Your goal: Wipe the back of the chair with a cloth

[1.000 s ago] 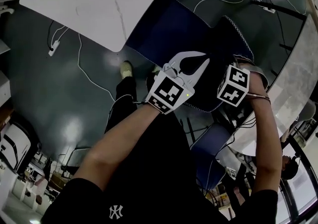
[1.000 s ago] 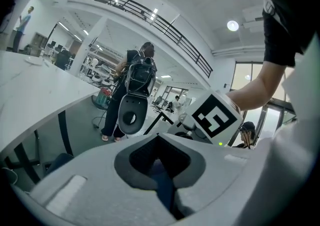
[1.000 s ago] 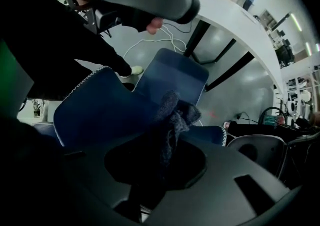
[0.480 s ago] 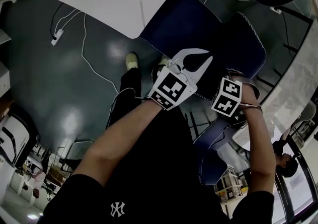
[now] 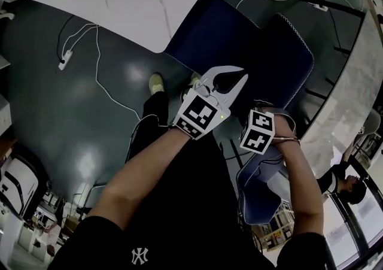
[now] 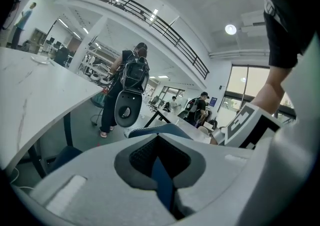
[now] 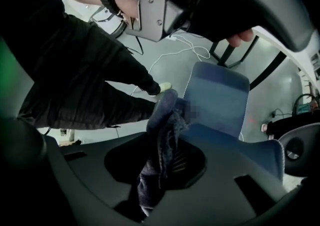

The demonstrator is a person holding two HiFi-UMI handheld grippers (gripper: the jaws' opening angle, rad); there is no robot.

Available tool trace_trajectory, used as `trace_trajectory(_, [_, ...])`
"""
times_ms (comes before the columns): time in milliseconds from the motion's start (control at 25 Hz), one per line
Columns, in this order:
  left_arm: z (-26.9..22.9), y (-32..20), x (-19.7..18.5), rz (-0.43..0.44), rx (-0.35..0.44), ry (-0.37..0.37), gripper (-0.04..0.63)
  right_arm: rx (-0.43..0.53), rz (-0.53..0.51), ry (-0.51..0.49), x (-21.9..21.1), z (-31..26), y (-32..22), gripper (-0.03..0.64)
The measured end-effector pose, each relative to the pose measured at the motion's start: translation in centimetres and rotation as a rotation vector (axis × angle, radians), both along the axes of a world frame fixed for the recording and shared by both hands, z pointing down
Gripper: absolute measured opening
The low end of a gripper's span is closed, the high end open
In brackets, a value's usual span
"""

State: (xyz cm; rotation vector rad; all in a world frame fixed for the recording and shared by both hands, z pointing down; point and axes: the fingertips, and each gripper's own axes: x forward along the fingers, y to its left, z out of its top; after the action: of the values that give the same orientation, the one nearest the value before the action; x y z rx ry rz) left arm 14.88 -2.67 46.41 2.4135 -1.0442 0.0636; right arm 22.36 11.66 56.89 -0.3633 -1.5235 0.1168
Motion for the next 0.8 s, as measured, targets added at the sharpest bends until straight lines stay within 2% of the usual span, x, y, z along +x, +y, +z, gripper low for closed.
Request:
trace_trajectory(160, [-0.3,0.0,0.0,0.008,0.009,0.0,0.008,0.028,0.103,-0.066,-0.3,-0.7,-2.0,0.083])
trace_trajectory(320, [-1.1,-1.3,-0.3,-0.012,0.028,0.008,0.008,0.141,0.187,-0.136,-0.3,-2.7,-8.1,0.083])
trace_trajectory(520, [-1.9,-3.6,0.1,-0.032,0.045,0.008,0.008,0.311,0.158,-0.144,0.7,-4.2,-15.9,0.083])
trace_trajectory(800, [-1.4,-6.6,0.9,-0.06,0.04,0.001,0.008,0.508,0.058,-0.093,2.5,-4.2,-24.9,0.083])
